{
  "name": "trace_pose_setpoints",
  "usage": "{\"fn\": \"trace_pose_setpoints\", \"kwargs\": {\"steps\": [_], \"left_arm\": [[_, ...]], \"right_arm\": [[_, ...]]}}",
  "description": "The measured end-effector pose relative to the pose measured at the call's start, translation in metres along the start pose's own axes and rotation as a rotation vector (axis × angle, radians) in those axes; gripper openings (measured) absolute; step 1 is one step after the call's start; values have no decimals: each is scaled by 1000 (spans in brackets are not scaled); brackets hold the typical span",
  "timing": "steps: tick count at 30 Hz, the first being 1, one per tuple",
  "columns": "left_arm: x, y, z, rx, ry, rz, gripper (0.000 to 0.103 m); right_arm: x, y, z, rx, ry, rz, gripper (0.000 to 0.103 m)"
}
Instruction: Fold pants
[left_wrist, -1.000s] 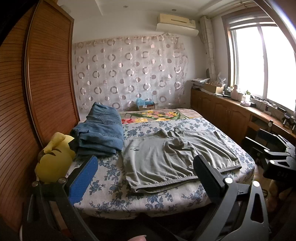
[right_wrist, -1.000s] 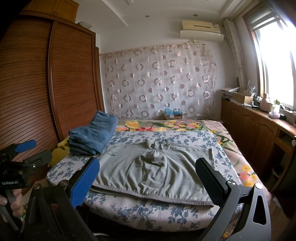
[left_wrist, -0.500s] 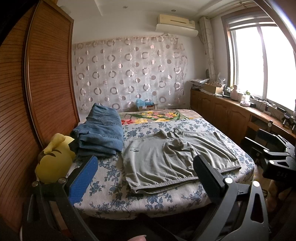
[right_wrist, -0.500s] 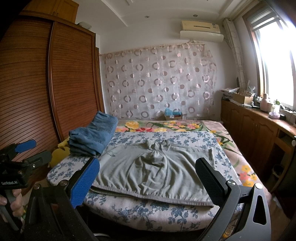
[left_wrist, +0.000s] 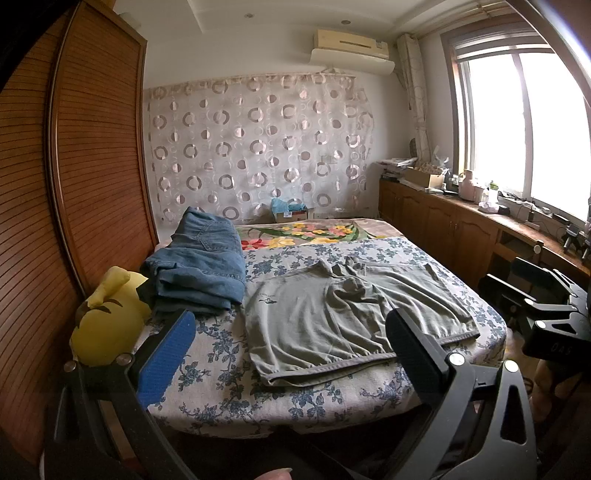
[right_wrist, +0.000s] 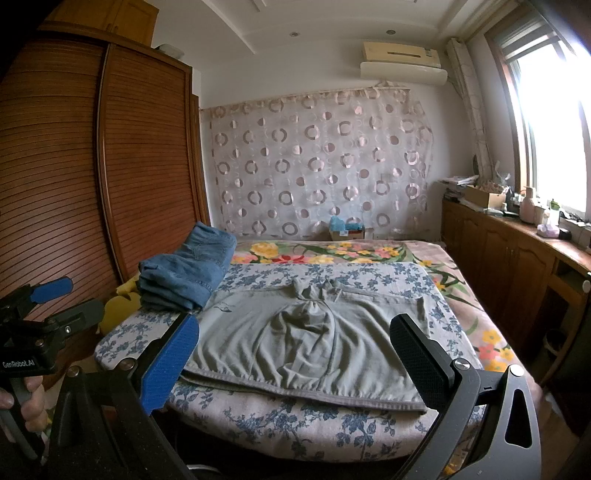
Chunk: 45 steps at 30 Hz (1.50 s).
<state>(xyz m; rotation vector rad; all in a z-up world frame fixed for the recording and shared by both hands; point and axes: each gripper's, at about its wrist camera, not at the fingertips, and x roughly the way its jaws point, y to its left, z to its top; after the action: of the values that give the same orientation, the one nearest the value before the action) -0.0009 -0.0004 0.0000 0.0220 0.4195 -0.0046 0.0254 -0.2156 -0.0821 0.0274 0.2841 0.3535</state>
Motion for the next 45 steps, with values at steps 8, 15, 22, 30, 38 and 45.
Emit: {"fn": "trace_pose_setpoints", "kwargs": {"steps": [8,15,22,30,38,45], "left_arm": [[-11,-5,10,-9,4,0,103],[6,-9,3,-18,59,2,103],[25,-2,-4,-18,82,0,103],[52,4,-18,-3,105,-3,103],[81,12,-27,14,140,-21,103],[105,10,-26,35,173,-66,103]], "right_arm": [[1,1,-1,0,8,7,103],[4,-1,-5,-3,23,12,103],[8,-6,-9,0,48,9,103],[17,-21,-9,-9,78,-9,103],[28,-41,-7,-3,123,-37,103],[46,-57,-1,-9,154,-60,101]]}}
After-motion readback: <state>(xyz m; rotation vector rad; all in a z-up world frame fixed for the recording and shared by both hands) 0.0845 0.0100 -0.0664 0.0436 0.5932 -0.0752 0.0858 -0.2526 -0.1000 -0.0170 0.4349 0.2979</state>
